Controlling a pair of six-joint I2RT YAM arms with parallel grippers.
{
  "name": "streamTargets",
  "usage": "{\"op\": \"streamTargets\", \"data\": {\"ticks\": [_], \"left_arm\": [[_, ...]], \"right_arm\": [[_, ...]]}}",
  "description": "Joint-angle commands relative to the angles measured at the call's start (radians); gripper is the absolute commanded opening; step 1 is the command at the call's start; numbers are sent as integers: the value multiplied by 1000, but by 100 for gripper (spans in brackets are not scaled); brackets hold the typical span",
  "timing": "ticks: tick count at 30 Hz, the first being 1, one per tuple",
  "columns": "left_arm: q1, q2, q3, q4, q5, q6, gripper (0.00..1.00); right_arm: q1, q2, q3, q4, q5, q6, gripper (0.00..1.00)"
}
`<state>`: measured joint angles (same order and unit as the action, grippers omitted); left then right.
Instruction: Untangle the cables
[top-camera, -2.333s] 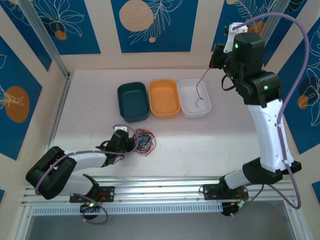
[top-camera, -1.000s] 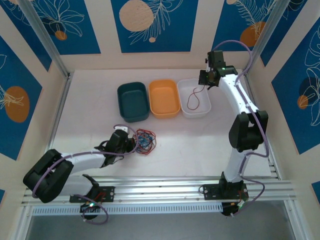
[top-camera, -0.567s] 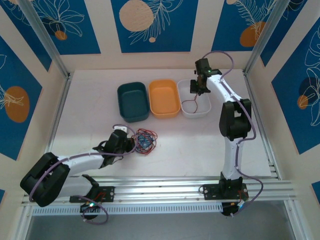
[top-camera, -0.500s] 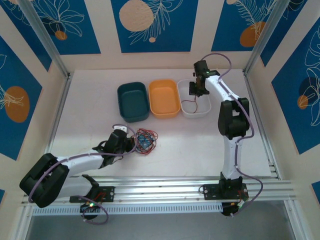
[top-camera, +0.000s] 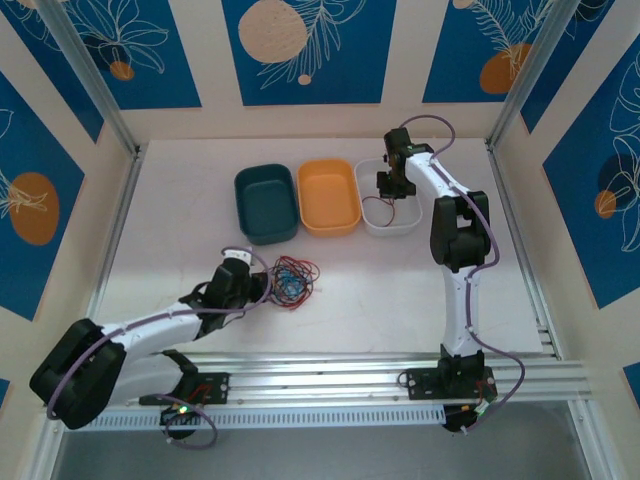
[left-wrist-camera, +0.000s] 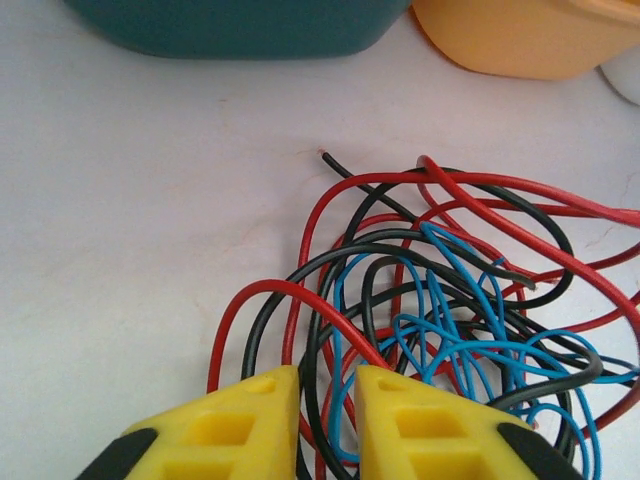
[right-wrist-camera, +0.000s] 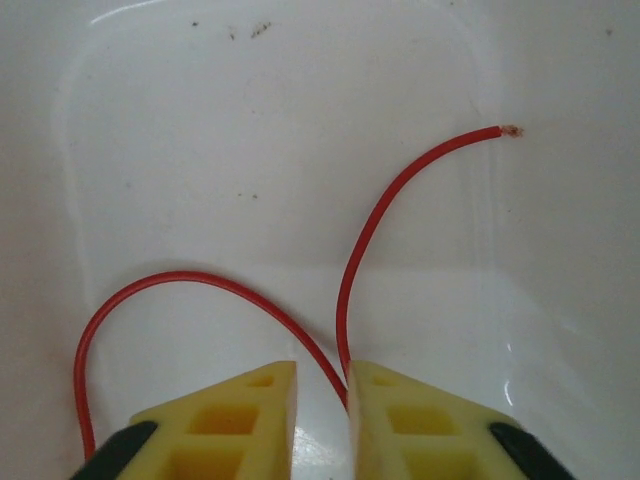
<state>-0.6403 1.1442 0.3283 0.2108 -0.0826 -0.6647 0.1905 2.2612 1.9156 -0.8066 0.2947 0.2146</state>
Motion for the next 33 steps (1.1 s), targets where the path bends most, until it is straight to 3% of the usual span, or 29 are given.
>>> {"op": "streamTargets", "data": {"ticks": [1,8,18,23,24,26,33], "left_arm": [[-10,-48,25,-86,-11,-13,25],[-10,-154,61,-231,-63,-12,42],[-10,-231,84,-324,-94,-24,68],[-10,-220,108,-337,-85,-15,89],[-11,-213,114,-340,-83,-13,99],[-10,-199,126,-339,-80,-7,100],[-9,-159,146,-303,-60,-3,100]], "right_arm": [[6,-105,0,-41,37,2,29],[7,-245,-68,-37,51,11,41],[47,-424,-157,-54,-1,86,46],[94,-502,-218,-24,-43,109,50],[93,-501,-218,-22,-74,119,50],[105,-488,-223,0,-119,115,50],[206,-329,-141,35,-15,-32,52]]}}
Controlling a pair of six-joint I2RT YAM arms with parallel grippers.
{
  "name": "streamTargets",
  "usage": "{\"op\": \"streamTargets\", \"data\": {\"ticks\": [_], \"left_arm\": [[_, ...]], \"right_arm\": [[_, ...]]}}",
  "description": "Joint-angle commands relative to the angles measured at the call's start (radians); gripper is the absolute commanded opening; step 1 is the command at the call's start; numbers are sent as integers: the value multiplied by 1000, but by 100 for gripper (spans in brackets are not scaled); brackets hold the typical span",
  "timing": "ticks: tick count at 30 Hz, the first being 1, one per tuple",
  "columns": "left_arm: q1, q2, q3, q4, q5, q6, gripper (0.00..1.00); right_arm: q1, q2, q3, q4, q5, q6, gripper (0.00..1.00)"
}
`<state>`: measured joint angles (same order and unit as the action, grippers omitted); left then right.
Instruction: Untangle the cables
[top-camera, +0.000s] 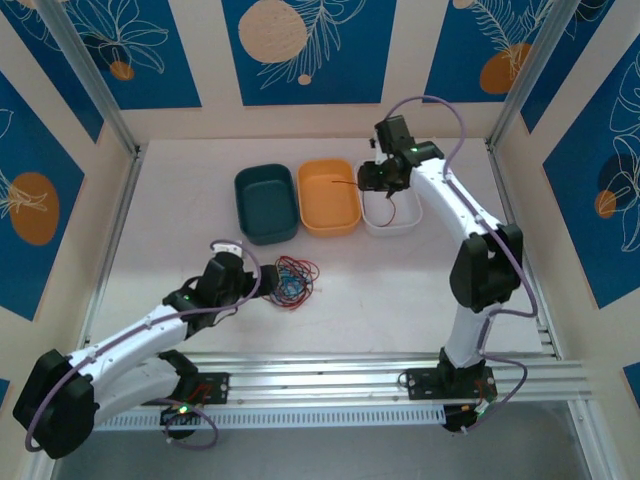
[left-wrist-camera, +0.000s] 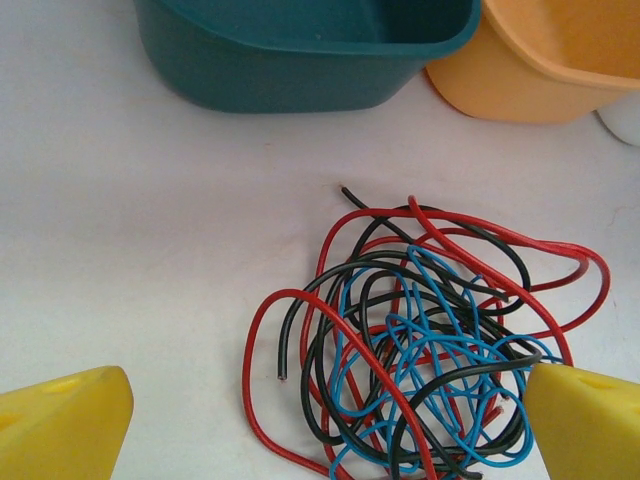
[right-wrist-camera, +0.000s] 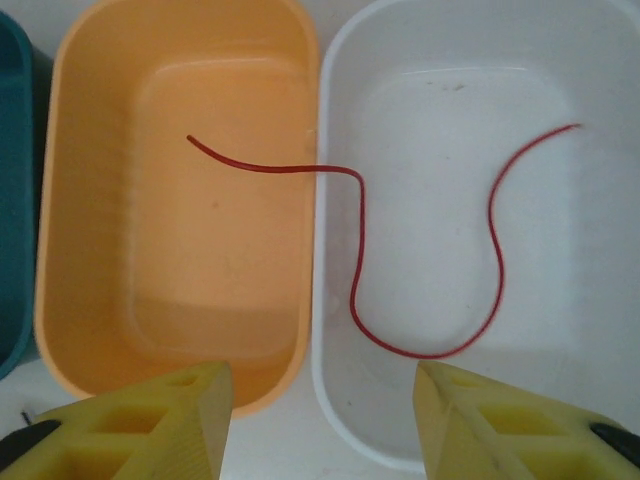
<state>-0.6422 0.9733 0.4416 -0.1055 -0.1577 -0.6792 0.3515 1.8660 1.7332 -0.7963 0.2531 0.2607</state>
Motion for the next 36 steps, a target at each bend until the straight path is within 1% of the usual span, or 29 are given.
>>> {"op": "streamTargets", "data": {"ticks": [1,5,10,18,23,27,28,30,31,34,36], "left_arm": [[-7,18,35,15,18,12,100],[-8,45,54,20,37,19,100],[-7,86,80,15,60,28,100],[-7,100,77,29,60,21,100],[-8,97,74,27,54,20,100],[-7,97,69,26,49,19,100],[-6,97,67,27,49,17,100],[-7,96,66,27,47,16,100],[-7,95,66,27,46,15,100],[-6,95,66,27,47,16,100],[-5,93,66,29,48,18,100]], "right_arm": [[59,95,66,23,55,-105,53],[96,210,173,18,184,-184,57],[113,335,289,17,246,-268,61],[110,478,448,-30,266,-315,64],[106,533,511,-49,262,-321,61],[98,547,538,-59,242,-313,55],[96,547,541,-60,237,-309,52],[92,546,547,-64,230,-304,43],[92,544,549,-68,230,-303,37],[92,529,551,-70,243,-304,21],[92,513,549,-69,252,-302,16]]}}
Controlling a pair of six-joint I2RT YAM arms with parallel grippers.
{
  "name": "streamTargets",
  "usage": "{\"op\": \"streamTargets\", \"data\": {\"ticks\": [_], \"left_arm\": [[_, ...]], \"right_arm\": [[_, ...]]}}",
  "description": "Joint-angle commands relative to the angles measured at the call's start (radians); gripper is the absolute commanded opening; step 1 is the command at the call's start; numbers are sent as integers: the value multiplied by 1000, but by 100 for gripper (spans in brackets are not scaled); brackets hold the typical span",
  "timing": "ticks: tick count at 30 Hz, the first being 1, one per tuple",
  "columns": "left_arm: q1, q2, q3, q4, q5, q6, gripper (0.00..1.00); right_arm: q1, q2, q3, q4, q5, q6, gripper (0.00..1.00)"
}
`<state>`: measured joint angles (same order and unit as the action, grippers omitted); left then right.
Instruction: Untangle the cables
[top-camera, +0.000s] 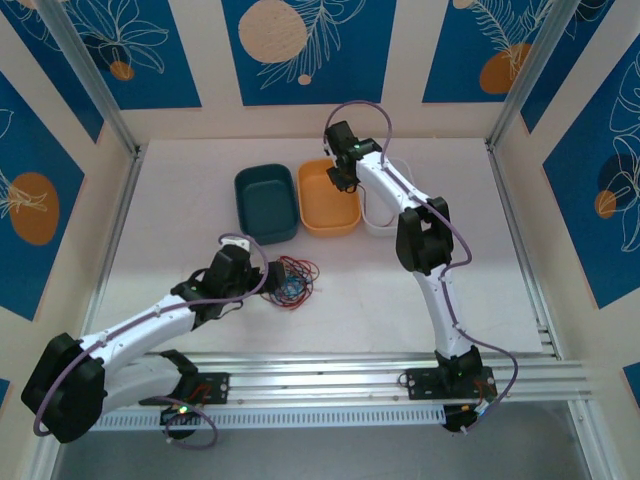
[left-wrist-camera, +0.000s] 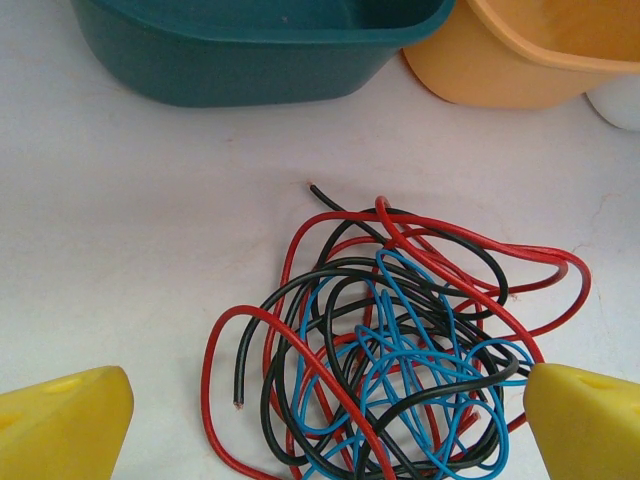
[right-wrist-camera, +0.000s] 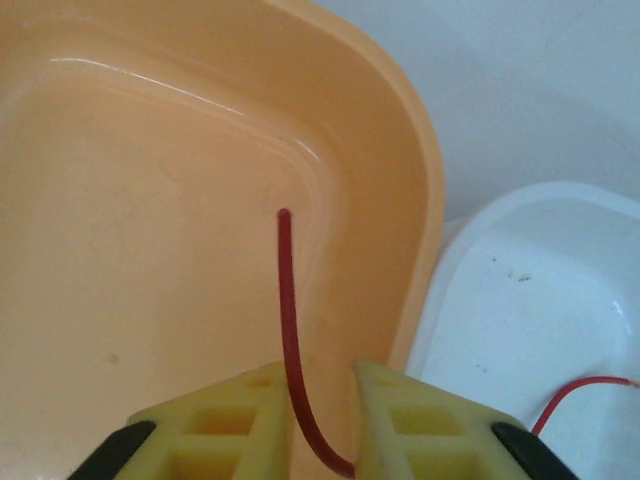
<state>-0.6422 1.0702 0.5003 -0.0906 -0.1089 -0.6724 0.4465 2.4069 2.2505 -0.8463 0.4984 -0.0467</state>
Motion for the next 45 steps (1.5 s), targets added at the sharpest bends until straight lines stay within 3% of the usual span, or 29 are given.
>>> {"op": "streamTargets", "data": {"ticks": [1,6,15,23,33,45], "left_arm": [[-6,-3,7,14,-1,12,100],[-6,-3,1,14,-1,13,100],[-7,-2,-3,19,2,15,100],[-6,7,0,19,11,19,100],[-5,42,18,24,28,26,100],[-6,47,13,27,38,22,100]], "right_arm": [[-5,-37,31,-17,7,5,13],[-17,-80,21,-17,29,27,0],[-79,-216,-95,-45,68,189,0],[-186,-255,-129,-266,12,407,0],[-208,-219,-283,-232,2,393,0],[-188,-19,-200,-204,47,343,0]]}}
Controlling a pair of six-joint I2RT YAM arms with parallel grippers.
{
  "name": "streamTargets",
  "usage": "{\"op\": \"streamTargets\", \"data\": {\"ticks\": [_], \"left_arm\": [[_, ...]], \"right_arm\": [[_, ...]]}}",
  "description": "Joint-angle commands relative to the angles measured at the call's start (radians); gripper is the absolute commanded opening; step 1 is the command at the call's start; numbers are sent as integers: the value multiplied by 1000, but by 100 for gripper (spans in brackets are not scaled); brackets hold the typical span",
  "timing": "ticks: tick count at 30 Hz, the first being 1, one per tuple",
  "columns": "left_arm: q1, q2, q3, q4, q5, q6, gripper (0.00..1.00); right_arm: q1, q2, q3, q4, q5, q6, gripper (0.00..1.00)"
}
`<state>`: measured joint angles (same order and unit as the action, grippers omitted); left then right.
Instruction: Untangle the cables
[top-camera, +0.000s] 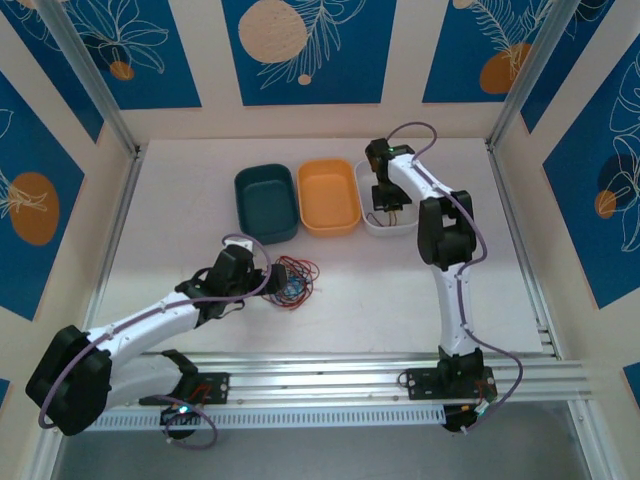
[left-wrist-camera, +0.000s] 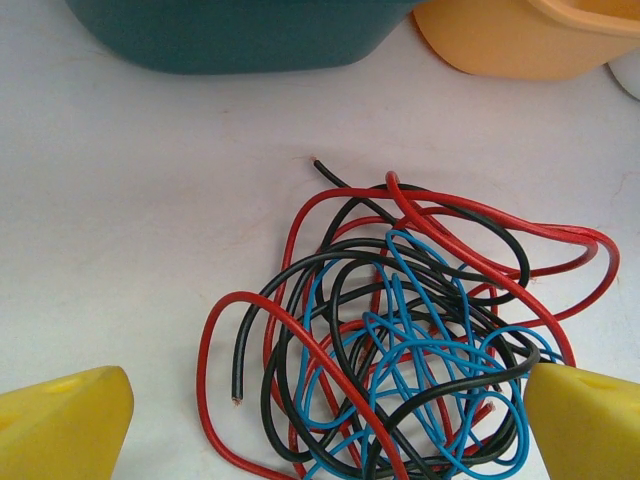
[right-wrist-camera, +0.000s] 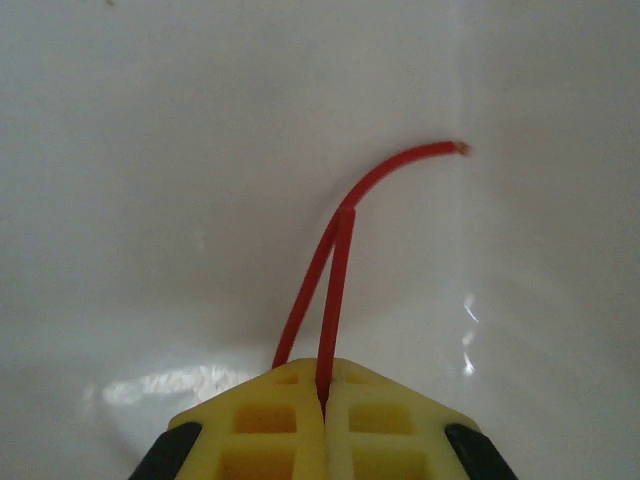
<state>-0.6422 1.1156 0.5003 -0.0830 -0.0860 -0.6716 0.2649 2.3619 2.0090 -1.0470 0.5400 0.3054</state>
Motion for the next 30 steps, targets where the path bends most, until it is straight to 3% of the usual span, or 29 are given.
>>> {"op": "streamTargets", "data": {"ticks": [1,7,15,30], "left_arm": [[-6,1,12,19,15,20,100],[-7,1,19,13,16,25,100],[-6,-2,26,10,15,24,100],[-7,-14,20,10,15,21,100]], "right_arm": [[-8,37,49,-3,3,-10,0],[-15,49,72,13,-23,-15,0],[-10,-53,73,1,-13,-15,31],[27,-252,8,2,1,-14,48]]}}
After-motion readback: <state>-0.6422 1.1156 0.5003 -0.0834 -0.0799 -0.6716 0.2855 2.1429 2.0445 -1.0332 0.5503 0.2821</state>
